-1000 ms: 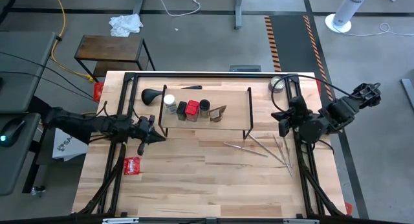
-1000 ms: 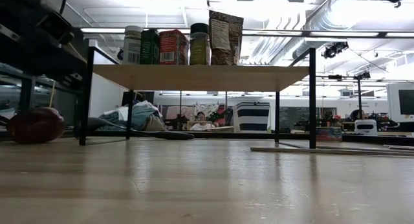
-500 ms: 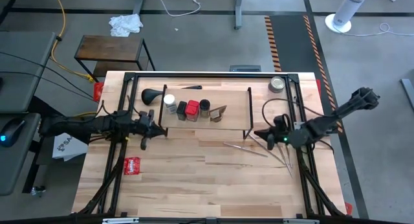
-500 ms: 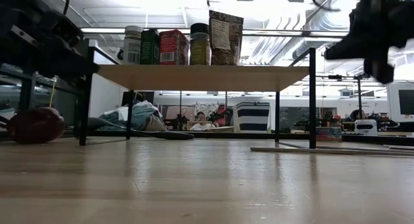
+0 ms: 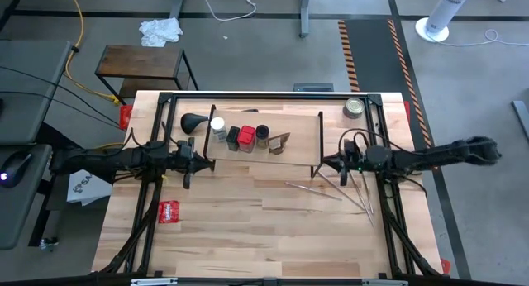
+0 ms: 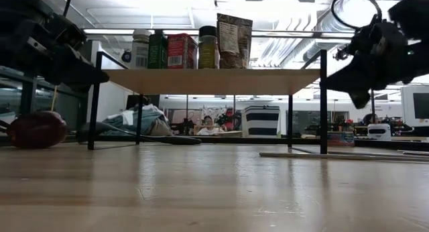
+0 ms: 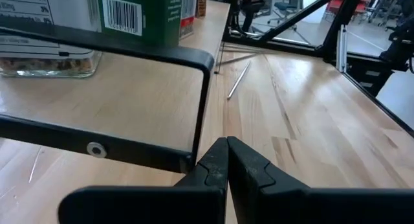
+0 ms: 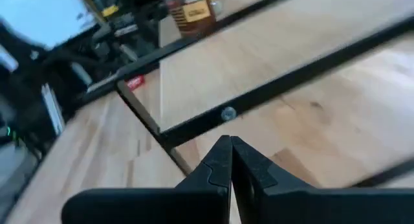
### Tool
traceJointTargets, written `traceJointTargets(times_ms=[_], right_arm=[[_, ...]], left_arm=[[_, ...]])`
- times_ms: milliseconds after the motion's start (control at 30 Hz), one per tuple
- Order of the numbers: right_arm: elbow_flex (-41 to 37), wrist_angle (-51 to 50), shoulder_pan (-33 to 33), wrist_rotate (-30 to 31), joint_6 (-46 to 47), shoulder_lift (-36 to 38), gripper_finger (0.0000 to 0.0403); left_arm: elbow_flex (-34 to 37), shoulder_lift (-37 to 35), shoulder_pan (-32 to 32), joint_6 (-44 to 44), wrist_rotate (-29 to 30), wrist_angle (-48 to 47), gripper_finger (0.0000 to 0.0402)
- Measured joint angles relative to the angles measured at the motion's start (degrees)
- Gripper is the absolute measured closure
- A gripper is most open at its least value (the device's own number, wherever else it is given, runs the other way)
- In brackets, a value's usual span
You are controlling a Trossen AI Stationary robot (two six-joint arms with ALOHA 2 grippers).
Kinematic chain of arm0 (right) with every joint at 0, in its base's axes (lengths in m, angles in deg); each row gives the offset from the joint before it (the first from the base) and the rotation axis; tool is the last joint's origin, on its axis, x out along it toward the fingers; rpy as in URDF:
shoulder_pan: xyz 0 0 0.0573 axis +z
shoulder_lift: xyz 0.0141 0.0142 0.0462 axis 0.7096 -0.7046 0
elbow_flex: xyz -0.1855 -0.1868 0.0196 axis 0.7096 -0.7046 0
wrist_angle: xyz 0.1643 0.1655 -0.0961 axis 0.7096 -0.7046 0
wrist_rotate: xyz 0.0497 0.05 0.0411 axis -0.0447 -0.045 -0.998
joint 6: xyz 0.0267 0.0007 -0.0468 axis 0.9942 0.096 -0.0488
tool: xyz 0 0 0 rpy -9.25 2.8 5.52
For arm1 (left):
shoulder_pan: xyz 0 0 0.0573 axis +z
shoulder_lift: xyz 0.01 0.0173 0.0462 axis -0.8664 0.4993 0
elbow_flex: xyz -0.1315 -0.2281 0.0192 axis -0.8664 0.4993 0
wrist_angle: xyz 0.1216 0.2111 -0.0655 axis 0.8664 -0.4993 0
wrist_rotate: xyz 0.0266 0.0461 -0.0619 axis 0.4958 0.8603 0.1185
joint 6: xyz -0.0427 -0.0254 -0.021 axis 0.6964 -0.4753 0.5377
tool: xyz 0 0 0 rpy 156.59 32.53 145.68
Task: Shelf spices
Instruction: Return to Home Position
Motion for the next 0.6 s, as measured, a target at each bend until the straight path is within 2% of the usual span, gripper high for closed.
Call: traceJointTargets(times_ms=[133, 300, 433, 500, 600], right_arm=[[0.0, -5.2, -9.9, -9.5, -9.5, 0.0, 0.0403], [0.0, -15.0, -19.4, -17.3, -17.1, 0.0, 0.0403], [0.0, -17.0, -22.7, -18.2, -20.4, 0.0, 0.0403], [0.0, -17.7, -23.2, -18.2, -24.5, 0.0, 0.0403], [0.0, -18.1, -23.2, -17.8, -25.0, 0.0, 0.0403]], left_arm=[[0.0, 0.1, 0.0, 0.0, 0.0, -0.5, 0.0401], [0.0, 0.1, 0.0, 0.0, 0.1, -0.6, 0.0401], [0.0, 0.1, 0.0, 0.0, 1.3, -0.7, 0.0401], [0.0, 0.1, 0.0, 0.0, 1.3, -0.7, 0.0401], [0.0, 0.1, 0.0, 0.0, 1.3, -0.7, 0.0401]])
